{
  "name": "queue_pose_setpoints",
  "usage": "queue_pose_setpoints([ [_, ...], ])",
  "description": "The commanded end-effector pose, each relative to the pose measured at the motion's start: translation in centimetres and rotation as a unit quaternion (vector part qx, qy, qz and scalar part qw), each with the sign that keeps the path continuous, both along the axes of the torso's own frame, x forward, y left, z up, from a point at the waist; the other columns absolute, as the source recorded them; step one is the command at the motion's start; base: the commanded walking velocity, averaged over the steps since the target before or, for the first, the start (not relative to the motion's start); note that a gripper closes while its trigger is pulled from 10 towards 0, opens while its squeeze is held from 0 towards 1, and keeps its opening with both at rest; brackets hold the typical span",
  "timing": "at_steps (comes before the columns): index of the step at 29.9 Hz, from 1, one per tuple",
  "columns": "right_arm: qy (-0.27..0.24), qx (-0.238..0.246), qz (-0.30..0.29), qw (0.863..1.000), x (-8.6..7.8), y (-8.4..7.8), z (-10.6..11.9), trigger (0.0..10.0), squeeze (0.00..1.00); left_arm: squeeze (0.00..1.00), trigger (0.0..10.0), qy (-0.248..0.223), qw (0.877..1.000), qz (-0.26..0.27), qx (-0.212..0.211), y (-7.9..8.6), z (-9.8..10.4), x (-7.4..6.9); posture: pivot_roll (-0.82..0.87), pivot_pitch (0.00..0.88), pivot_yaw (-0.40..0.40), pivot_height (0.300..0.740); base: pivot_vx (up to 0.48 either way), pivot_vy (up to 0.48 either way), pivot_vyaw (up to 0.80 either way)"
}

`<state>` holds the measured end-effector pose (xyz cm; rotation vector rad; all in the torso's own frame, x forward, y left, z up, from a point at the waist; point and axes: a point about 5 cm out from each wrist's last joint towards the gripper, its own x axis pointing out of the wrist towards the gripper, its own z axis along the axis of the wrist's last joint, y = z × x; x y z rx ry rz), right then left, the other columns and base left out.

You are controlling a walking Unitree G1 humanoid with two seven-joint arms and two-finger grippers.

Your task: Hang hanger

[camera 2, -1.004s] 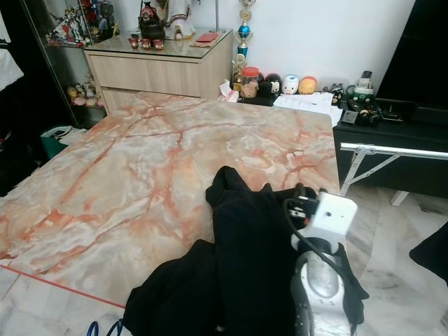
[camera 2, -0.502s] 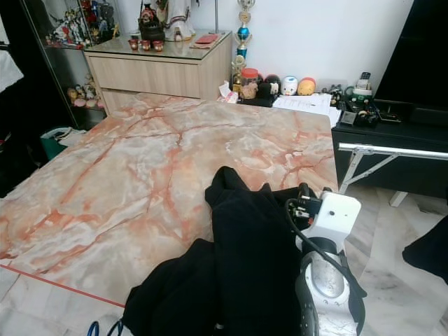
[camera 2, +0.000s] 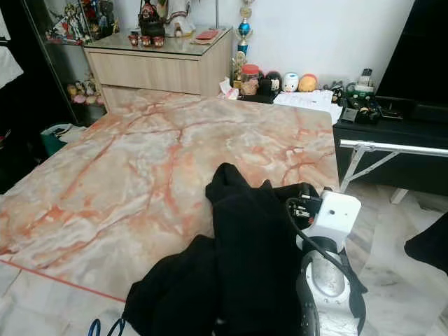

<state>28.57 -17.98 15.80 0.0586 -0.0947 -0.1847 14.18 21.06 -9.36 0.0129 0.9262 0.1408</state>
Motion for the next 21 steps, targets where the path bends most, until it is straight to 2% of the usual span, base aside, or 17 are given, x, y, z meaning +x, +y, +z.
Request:
queue_pose_setpoints([
  [1, -0.003, 0.000, 0.001, 1.000, -0.01, 0.10, 0.31, 10.0, 0.00, 0.00, 10.0, 0.012, 1.000, -0.001, 0.000, 0.09, -0.26, -0.67, 0.05, 0.008, 0.039, 0.740, -0.307, 0.000, 0.00],
  [14, 0.001, -0.003, -0.004, 1.000, 0.12, -0.07, 0.19, 10.0, 0.00, 0.00, 10.0, 0.019, 1.000, -0.001, 0.000, 0.13, -0.38, -0.99, 0.05, 0.012, 0.035, 0.740, -0.311, 0.000, 0.00],
  [21, 0.009, -0.003, -0.021, 1.000, -0.08, -0.78, -0.22, 10.0, 0.00, 0.00, 10.0, 0.024, 1.000, -0.002, -0.003, -0.02, -0.51, -1.23, 0.05, 0.018, 0.032, 0.740, -0.312, 0.000, 0.00],
])
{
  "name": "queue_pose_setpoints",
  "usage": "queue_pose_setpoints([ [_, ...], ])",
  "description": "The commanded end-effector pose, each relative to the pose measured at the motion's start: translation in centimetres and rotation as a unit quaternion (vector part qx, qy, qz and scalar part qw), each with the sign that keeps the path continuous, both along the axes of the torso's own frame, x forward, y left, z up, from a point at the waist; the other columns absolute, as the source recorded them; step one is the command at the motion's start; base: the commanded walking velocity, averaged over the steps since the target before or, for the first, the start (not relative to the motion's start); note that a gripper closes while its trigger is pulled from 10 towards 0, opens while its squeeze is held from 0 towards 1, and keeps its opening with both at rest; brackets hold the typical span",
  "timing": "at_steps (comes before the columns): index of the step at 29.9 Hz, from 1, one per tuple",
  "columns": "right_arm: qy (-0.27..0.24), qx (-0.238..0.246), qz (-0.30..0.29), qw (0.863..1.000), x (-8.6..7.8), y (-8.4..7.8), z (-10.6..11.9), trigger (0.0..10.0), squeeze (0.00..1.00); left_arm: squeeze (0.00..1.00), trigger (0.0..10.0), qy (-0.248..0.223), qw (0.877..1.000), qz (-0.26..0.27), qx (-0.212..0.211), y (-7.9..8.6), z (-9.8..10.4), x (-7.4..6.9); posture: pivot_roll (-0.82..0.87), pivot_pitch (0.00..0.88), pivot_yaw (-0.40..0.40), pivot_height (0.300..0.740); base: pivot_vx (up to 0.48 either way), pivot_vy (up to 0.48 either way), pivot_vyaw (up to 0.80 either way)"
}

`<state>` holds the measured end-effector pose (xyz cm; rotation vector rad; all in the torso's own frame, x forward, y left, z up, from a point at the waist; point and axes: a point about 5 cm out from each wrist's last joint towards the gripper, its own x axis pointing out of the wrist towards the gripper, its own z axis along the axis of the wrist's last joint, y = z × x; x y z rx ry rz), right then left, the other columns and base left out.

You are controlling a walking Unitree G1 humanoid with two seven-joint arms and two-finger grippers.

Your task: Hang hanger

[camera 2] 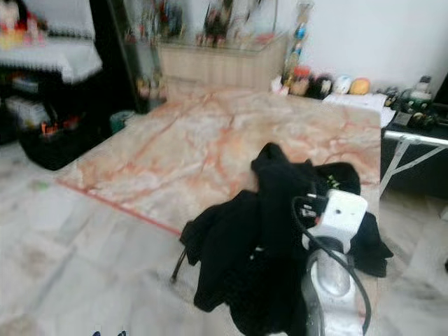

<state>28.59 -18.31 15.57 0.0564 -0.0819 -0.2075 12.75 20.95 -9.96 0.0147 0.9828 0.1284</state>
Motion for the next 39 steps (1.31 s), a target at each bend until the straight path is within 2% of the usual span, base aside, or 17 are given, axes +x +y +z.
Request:
queue_pose_setpoints([
  [1, 0.002, -0.003, -0.011, 1.000, -0.1, -0.5, 0.0, 10.0, 0.00, 0.00, 10.0, -0.004, 1.000, 0.003, 0.000, 0.1, 0.1, 0.2, 0.05, 0.018, 0.032, 0.740, -0.307, 0.000, 0.00],
  [18, 0.036, -0.003, -0.039, 0.999, -0.3, -1.7, -1.8, 10.0, 0.00, 0.00, 10.0, 0.005, 1.000, 0.010, 0.001, 0.2, -0.1, -0.2, 0.05, 0.036, 0.023, 0.740, -0.275, 0.000, 0.00],
  [25, 0.100, 0.039, -0.077, 0.991, -1.1, -3.7, -5.4, 10.0, 0.00, 0.00, 10.0, 0.003, 1.000, 0.012, 0.000, 0.0, 0.0, 0.0, 0.05, 0.037, 0.019, 0.740, 0.000, 0.000, 0.00],
  [27, 0.126, 0.056, -0.079, 0.987, -1.3, -4.1, -7.0, 10.0, 0.00, 0.00, 10.0, 0.002, 1.000, 0.012, 0.000, 0.0, 0.0, 0.1, 0.05, 0.041, 0.020, 0.740, 0.000, 0.000, 0.00],
  [28, 0.153, 0.052, -0.078, 0.984, -1.6, -4.4, -8.7, 10.0, 0.00, 0.00, 10.0, 0.001, 1.000, 0.012, 0.000, 0.0, 0.0, 0.2, 0.04, 0.044, 0.022, 0.740, 0.000, 0.000, 0.00],
  [30, 0.190, 0.058, -0.074, 0.977, -2.0, -4.5, -10.6, 10.0, 0.00, 0.00, 10.0, -0.001, 1.000, 0.012, 0.002, 0.0, 0.1, 0.3, 0.04, 0.044, 0.022, 0.740, 0.000, 0.000, 0.00],
  [32, 0.232, 0.088, -0.066, 0.966, -2.6, -4.2, -13.0, 10.0, 0.00, 0.00, 10.0, -0.005, 1.000, 0.014, 0.004, 0.0, 0.1, 0.4, 0.05, 0.042, 0.022, 0.740, 0.000, 0.000, 0.00],
  [34, 0.241, 0.094, -0.064, 0.964, -2.7, -4.1, -13.5, 10.0, 0.00, 0.00, 10.0, -0.006, 1.000, 0.014, 0.004, 0.0, 0.1, 0.4, 0.05, 0.042, 0.022, 0.740, 0.000, 0.000, 0.00],
  [39, 0.300, 0.113, -0.021, 0.947, -3.7, -3.1, -16.8, 10.0, 0.00, 0.00, 10.0, -0.010, 1.000, 0.007, 0.013, 0.3, 0.3, 0.7, 0.06, 0.042, 0.023, 0.740, 0.000, 0.000, 0.00],
])
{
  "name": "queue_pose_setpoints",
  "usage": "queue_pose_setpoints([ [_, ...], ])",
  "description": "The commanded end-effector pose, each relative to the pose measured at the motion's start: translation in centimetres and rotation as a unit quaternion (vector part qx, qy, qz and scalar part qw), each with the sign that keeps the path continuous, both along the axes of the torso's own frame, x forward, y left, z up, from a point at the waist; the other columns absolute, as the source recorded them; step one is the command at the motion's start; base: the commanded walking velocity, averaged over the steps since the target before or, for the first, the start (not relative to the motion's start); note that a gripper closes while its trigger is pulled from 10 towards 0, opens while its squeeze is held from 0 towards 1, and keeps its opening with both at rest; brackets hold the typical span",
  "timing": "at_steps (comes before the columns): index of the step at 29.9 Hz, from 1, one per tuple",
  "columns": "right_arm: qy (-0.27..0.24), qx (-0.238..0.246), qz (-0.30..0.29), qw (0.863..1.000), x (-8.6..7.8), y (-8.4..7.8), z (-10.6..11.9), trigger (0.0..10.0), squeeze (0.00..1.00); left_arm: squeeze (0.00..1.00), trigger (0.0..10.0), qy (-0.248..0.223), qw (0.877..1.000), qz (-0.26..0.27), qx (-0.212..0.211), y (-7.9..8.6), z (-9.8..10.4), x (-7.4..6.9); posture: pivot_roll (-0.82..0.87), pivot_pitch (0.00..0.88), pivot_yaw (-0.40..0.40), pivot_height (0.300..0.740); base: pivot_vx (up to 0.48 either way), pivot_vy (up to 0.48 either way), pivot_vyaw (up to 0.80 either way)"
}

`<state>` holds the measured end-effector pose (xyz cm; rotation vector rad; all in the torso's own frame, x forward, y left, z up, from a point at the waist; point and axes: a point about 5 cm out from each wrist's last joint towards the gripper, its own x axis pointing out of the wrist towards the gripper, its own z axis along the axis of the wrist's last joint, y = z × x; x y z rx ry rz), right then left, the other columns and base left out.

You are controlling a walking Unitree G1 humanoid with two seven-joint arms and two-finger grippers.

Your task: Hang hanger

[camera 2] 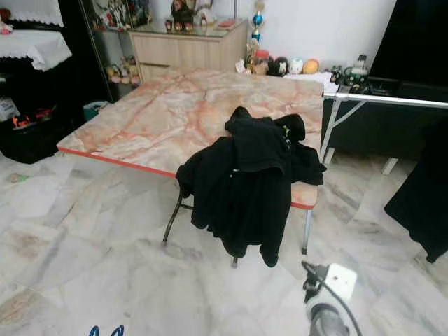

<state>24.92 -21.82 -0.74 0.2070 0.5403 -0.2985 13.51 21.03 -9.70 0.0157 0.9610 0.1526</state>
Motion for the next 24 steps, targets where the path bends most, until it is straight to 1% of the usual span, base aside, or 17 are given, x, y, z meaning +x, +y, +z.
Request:
queue_pose_setpoints([
  [1, 0.008, 0.011, 0.017, 1.000, -0.2, 0.4, -0.8, 10.0, 0.00, 0.00, 10.0, -0.001, 1.000, -0.005, 0.007, 0.2, 0.1, 0.0, 0.06, 0.042, 0.024, 0.740, 0.000, 0.000, 0.00],
  [2, 0.008, 0.011, 0.017, 1.000, -0.2, 0.4, -0.8, 10.0, 0.00, 0.00, 10.0, -0.001, 1.000, -0.005, 0.007, 0.2, 0.1, 0.0, 0.06, 0.042, 0.024, 0.740, 0.000, 0.000, 0.00],
  [3, 0.017, 0.023, 0.008, 1.000, -0.5, 0.4, -1.4, 10.0, 0.00, 0.00, 10.0, -0.002, 1.000, -0.006, 0.009, 0.3, 0.1, 0.1, 0.06, 0.041, 0.027, 0.740, 0.000, -0.368, 0.00],
  [4, 0.043, 0.031, -0.011, 0.999, -1.4, 0.3, -2.6, 10.0, 0.00, 0.00, 10.0, -0.006, 1.000, -0.008, 0.010, 0.4, 0.2, 0.4, 0.07, 0.041, 0.028, 0.740, 0.000, -0.480, 0.00],
  [5, 0.052, 0.032, -0.015, 0.998, -1.6, 0.3, -3.0, 10.0, 0.00, 0.00, 10.0, -0.008, 1.000, -0.008, 0.011, 0.4, 0.3, 0.4, 0.07, 0.041, 0.028, 0.740, 0.000, -0.480, 0.00],
  [8, 0.060, 0.027, -0.019, 0.998, -1.8, 0.2, -3.3, 10.0, 0.00, 0.00, 10.0, -0.010, 1.000, -0.008, 0.011, 0.4, 0.3, 0.5, 0.08, 0.042, 0.028, 0.740, 0.000, -0.480, 0.00],
  [12, 0.038, 0.046, -0.007, 0.998, -1.3, 0.7, -3.1, 10.0, 0.00, 0.00, 10.0, -0.017, 1.000, -0.011, 0.014, 0.5, 0.5, 0.9, 0.07, 0.044, 0.031, 0.740, 0.000, -0.480, -0.79],
  [17, 0.028, 0.039, -0.002, 0.999, -0.6, 0.9, -2.9, 10.0, 0.00, 0.00, 10.0, -0.025, 0.999, -0.016, 0.017, 0.4, 0.6, 1.3, 0.07, 0.041, 0.032, 0.740, 0.000, -0.480, -0.79],
  [18, 0.015, 0.035, -0.001, 0.999, -0.3, 0.8, -2.5, 10.0, 0.00, 0.00, 10.0, -0.027, 0.999, -0.026, 0.020, 0.3, 0.7, 1.4, 0.07, 0.040, 0.033, 0.740, 0.000, -0.480, 0.00],
  [19, 0.006, 0.041, -0.003, 0.999, 0.0, 0.8, -2.3, 10.0, 0.00, 0.00, 10.0, -0.030, 0.999, -0.031, 0.020, 0.2, 0.8, 1.6, 0.07, 0.040, 0.033, 0.740, 0.000, -0.480, 0.00],
  [24, -0.008, 0.048, 0.004, 0.999, 0.4, 1.0, -2.0, 10.0, 0.00, 0.00, 10.0, -0.038, 0.998, -0.041, 0.023, 0.1, 0.9, 2.0, 0.07, 0.041, 0.034, 0.740, 0.000, -0.480, 0.00],
])
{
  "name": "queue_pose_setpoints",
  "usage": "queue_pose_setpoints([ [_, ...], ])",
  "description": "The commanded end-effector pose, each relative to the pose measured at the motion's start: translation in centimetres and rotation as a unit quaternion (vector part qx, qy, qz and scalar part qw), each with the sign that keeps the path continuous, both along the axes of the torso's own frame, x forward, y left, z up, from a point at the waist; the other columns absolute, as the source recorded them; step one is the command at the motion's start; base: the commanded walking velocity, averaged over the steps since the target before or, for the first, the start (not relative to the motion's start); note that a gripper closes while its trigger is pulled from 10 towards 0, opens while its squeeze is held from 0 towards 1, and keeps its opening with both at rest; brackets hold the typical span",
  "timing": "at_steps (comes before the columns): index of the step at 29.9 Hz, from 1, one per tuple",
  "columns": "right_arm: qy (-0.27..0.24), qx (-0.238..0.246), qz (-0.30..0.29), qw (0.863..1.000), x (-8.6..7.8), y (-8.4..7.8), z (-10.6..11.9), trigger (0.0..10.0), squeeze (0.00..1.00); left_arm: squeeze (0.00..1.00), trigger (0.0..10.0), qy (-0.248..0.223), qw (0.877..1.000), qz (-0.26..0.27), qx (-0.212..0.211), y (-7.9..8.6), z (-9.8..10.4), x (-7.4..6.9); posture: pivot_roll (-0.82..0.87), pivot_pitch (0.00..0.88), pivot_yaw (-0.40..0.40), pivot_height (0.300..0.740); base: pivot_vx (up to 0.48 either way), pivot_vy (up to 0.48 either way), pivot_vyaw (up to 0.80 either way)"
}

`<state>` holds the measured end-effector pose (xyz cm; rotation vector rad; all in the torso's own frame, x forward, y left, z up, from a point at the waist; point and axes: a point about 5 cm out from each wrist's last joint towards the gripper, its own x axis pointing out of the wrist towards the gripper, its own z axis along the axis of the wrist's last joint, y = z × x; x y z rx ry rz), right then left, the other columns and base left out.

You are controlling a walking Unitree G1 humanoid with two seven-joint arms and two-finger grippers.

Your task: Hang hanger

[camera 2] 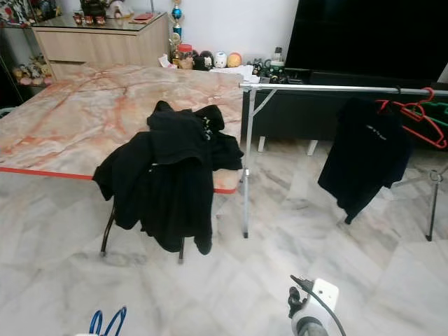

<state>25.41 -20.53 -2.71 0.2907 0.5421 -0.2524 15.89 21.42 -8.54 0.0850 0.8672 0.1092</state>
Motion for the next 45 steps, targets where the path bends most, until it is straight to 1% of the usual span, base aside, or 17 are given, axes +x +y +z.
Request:
queue_pose_setpoints([
  [1, 0.000, 0.000, -0.006, 1.000, -0.1, -0.4, -0.1, 10.0, 0.00, 0.00, 10.0, 0.003, 1.000, -0.006, 0.000, -0.2, -0.1, -0.2, 0.07, 0.041, 0.034, 0.740, 0.000, -0.480, 0.00],
  [11, -0.011, 0.006, -0.001, 1.000, 0.1, -0.1, 0.0, 10.0, 0.00, 0.00, 10.0, -0.017, 1.000, -0.021, 0.004, -0.4, 0.4, 1.0, 0.07, 0.038, 0.038, 0.740, 0.000, -0.480, 0.00],
  [18, -0.018, -0.020, 0.038, 0.999, 1.0, -0.2, 0.7, 10.0, 0.00, 0.00, 10.0, -0.038, 0.996, -0.080, 0.007, -1.0, 1.1, 2.4, 0.07, 0.031, 0.040, 0.740, 0.000, -0.241, 0.00],
  [27, -0.061, -0.087, 0.205, 0.973, 2.9, -0.1, 3.0, 10.0, 0.00, 0.00, 10.0, -0.110, 0.971, -0.205, 0.046, -0.3, 4.0, 5.7, 0.05, 0.020, 0.043, 0.740, 0.000, 0.000, 0.00],
  [29, -0.088, -0.084, 0.287, 0.950, 3.6, 0.3, 4.2, 10.0, 0.00, 0.00, 10.0, -0.111, 0.950, -0.290, 0.031, -1.3, 4.8, 6.3, 0.04, 0.013, 0.040, 0.740, 0.000, 0.000, 0.00],
  [31, -0.095, -0.086, 0.321, 0.938, 3.7, 0.5, 4.6, 10.0, 0.00, 0.00, 10.0, -0.112, 0.942, -0.316, 0.023, -1.7, 5.1, 6.6, 0.04, 0.005, 0.040, 0.740, 0.000, 0.000, 0.00],
  [34, -0.101, -0.088, 0.425, 0.895, 4.1, 1.1, 5.6, 10.0, 0.00, 0.00, 10.0, -0.120, 0.913, -0.389, 0.041, -2.2, 6.6, 8.2, 0.03, 0.000, 0.043, 0.740, 0.000, 0.000, 0.00],
  [36, -0.100, -0.086, 0.444, 0.886, 4.1, 1.3, 5.7, 10.0, 0.00, 0.00, 10.0, -0.120, 0.906, -0.404, 0.044, -2.3, 6.9, 8.5, 0.03, 0.000, 0.043, 0.740, 0.000, 0.000, 0.00],
  [37, -0.096, -0.081, 0.487, 0.864, 3.9, 1.5, 5.8, 10.0, 0.00, 0.00, 10.0, -0.113, 0.892, -0.437, 0.040, -2.7, 7.4, 8.9, 0.04, 0.000, 0.040, 0.740, 0.000, 0.000, 0.00],
  [38, -0.096, -0.081, 0.487, 0.864, 3.9, 1.5, 5.8, 10.0, 0.00, 0.00, 10.0, -0.113, 0.892, -0.437, 0.040, -2.7, 7.4, 8.9, 0.04, 0.000, 0.040, 0.740, 0.000, 0.000, 0.00],
  [39, -0.090, -0.073, 0.530, 0.840, 3.5, 1.7, 6.0, 10.0, 0.00, 0.00, 10.0, -0.101, 0.877, -0.469, 0.033, -2.9, 7.8, 9.1, 0.04, 0.000, 0.038, 0.740, 0.000, 0.000, 0.00],
  [40, -0.081, -0.050, 0.614, 0.784, 2.7, 2.0, 6.4, 10.0, 0.00, 0.00, 10.0, -0.065, 0.837, -0.543, 0.015, -3.4, 8.8, 9.0, 0.04, 0.000, 0.035, 0.740, 0.000, 0.000, 0.00],
  [41, -0.081, -0.050, 0.614, 0.784, 2.7, 2.0, 6.4, 10.0, 0.00, 0.00, 10.0, -0.065, 0.837, -0.543, 0.015, -3.4, 8.8, 9.0, 0.04, 0.000, 0.035, 0.740, 0.000, 0.000, 0.00],
  [42, -0.077, -0.031, 0.665, 0.742, 2.1, 2.2, 7.0, 10.0, 0.00, 0.00, 10.0, -0.038, 0.807, -0.589, 0.007, -3.6, 9.5, 8.9, 0.04, 0.000, 0.035, 0.740, 0.000, 0.000, 0.00],
  [43, -0.073, -0.024, 0.685, 0.724, 1.9, 2.4, 7.3, 10.0, 0.00, 0.00, 10.0, -0.024, 0.791, -0.611, 0.002, -3.8, 9.9, 8.8, 0.04, 0.000, 0.034, 0.740, 0.000, 0.000, 0.00],
  [44, -0.073, -0.024, 0.685, 0.724, 1.9, 2.4, 7.3, 10.0, 0.00, 0.00, 10.0, -0.024, 0.791, -0.611, 0.002, -3.8, 9.9, 8.8, 0.04, 0.000, 0.034, 0.740, 0.000, 0.000, 0.00],
  [45, -0.061, -0.020, 0.723, 0.688, 1.6, 2.7, 7.5, 10.0, 0.00, 0.00, 10.0, -0.003, 0.761, -0.649, -0.001, -4.2, 10.6, 8.6, 0.04, 0.002, 0.040, 0.740, 0.000, 0.000, 0.00],
])
